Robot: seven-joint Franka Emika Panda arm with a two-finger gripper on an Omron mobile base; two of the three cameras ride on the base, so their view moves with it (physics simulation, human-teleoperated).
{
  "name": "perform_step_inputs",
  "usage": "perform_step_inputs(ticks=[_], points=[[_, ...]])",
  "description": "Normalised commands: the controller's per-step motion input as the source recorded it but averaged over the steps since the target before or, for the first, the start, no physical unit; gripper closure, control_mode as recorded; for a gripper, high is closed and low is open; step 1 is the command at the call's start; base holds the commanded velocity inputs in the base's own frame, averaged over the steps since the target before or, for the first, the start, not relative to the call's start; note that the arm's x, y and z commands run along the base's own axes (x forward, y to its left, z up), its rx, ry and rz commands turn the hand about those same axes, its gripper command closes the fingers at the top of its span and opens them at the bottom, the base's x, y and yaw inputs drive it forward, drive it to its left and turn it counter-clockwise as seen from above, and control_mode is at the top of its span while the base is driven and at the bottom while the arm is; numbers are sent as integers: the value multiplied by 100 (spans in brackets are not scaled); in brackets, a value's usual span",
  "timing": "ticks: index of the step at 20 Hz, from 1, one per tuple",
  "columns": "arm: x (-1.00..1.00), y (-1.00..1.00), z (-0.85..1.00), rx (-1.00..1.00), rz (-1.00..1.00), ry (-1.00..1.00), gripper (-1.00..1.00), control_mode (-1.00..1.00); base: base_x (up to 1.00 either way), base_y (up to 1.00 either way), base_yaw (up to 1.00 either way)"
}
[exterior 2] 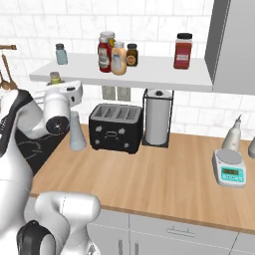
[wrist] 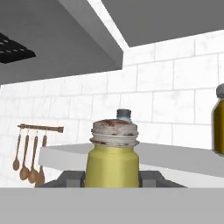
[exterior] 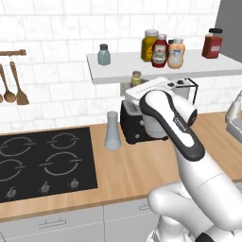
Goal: Put the shaker and condiment bottle from the counter next to their counterparts in the cabinet.
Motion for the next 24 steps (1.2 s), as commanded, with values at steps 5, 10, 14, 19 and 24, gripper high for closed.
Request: perform_step_inputs(ticks=[5, 10, 14, 19, 24], points=[[1, 0, 34, 1, -4, 0, 100, -100, 0, 0, 0], [14, 0, 34, 0, -5, 0, 100, -100, 0, 0, 0], [35, 0, 26, 0, -5, 0, 100, -100, 0, 0, 0], [39, 0, 17, 0, -2, 0, 100, -100, 0, 0, 0], [28, 0, 18, 0, -1, 0, 100, -100, 0, 0, 0]])
